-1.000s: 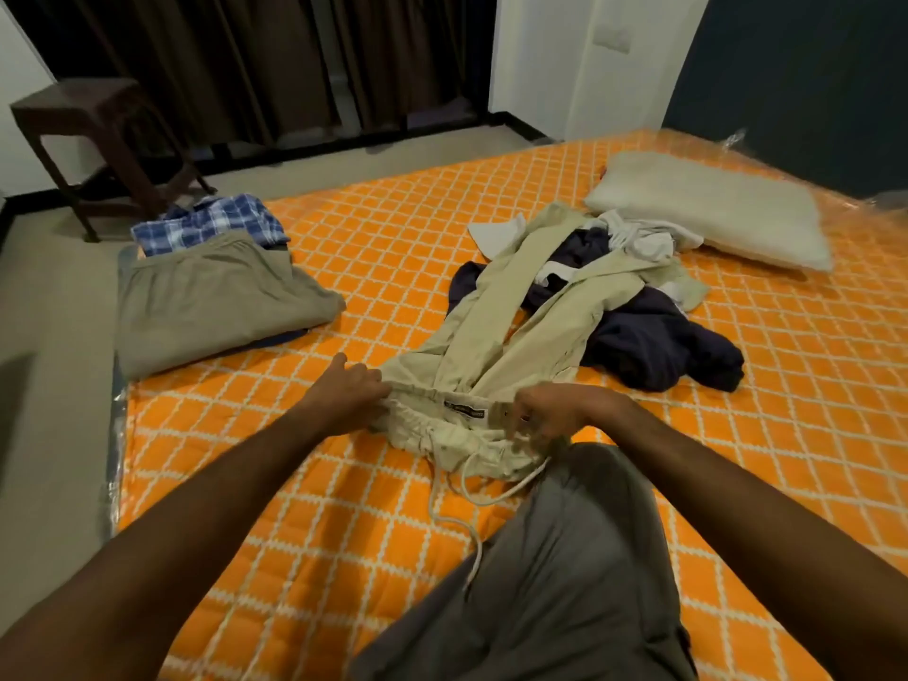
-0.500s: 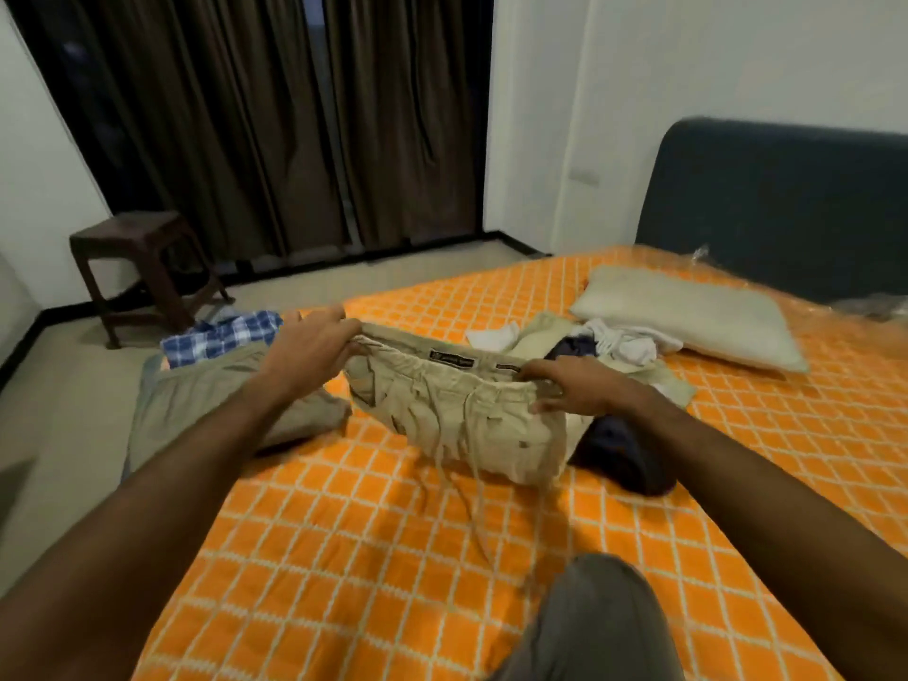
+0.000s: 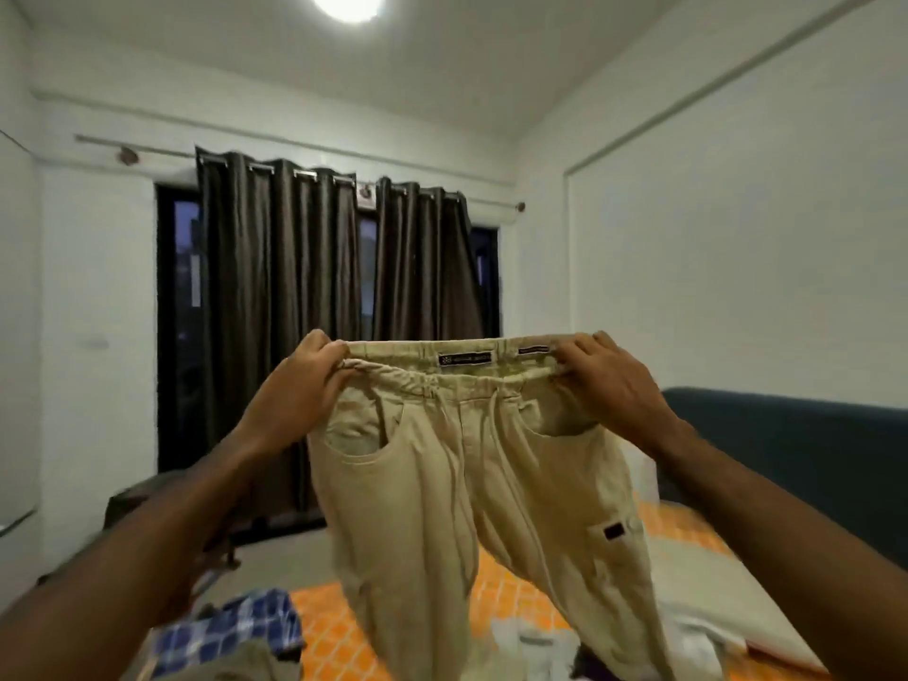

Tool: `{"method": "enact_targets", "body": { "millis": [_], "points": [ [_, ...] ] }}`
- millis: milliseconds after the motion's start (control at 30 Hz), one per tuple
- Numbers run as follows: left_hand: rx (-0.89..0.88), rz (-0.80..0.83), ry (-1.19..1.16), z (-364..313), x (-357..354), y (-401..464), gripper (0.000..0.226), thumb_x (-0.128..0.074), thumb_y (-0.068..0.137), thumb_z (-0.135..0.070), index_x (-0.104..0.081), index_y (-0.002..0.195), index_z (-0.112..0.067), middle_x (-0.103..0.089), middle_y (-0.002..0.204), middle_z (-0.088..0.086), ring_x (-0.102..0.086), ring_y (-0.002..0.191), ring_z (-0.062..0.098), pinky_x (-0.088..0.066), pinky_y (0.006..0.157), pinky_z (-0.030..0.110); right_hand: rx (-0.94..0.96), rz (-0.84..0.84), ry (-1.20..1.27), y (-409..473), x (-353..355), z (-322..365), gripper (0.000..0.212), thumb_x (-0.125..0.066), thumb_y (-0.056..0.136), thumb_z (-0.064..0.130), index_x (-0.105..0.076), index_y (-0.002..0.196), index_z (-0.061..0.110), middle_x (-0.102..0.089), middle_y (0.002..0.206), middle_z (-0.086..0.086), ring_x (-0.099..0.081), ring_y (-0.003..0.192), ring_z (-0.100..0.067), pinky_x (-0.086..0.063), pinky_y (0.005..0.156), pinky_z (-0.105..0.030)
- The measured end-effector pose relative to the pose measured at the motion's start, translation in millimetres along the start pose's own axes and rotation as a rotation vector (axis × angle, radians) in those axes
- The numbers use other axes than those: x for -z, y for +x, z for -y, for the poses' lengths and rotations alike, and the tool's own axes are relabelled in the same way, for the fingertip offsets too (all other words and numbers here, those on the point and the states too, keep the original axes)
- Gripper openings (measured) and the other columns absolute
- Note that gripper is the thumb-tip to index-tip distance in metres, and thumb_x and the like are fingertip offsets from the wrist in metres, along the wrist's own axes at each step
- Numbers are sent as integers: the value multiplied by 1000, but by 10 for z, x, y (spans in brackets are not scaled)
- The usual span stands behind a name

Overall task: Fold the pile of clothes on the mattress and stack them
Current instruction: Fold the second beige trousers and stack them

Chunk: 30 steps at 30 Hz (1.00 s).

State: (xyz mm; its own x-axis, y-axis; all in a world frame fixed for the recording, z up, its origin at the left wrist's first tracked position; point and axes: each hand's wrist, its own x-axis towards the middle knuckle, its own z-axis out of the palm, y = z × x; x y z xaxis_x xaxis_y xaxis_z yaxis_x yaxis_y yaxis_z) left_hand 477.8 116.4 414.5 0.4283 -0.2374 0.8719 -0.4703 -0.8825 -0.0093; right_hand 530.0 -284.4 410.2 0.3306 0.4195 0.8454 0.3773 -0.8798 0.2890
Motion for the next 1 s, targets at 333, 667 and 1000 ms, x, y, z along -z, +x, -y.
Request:
{"method": "enact_targets", "body": {
  "millis": [333, 667, 1000],
  "points": [
    [94, -220, -112, -121, 805, 879, 27, -71, 90, -10, -46, 79, -15, -51, 77, -4, -50, 70, 4, -38, 61, 14, -165, 70, 263, 1098, 722, -65, 23, -58, 89, 13, -41, 81, 26, -53, 85, 3, -56, 83, -25, -35, 63, -30],
    [343, -566, -613, -72, 1273, 957, 36, -72, 90, -13, -51, 119, -18, -64, 111, 2, -66, 95, 15, -54, 83, 29, -467, -186, 1374, 1498, 1221, 189, 44, -86, 77, 16, -59, 112, 9, -66, 100, -5, -66, 87, -18, -56, 67, -30],
    [704, -188, -223, 114, 1171, 980, 43, -65, 96, -30, -52, 125, -2, -57, 118, 14, -55, 105, 30, -39, 84, 33, -729, 199, 1088, 1807, 521, 471, 33, -76, 88, 32, -73, 94, -1, -73, 101, -15, -69, 93, -27, -57, 92, -43]
  ]
}}
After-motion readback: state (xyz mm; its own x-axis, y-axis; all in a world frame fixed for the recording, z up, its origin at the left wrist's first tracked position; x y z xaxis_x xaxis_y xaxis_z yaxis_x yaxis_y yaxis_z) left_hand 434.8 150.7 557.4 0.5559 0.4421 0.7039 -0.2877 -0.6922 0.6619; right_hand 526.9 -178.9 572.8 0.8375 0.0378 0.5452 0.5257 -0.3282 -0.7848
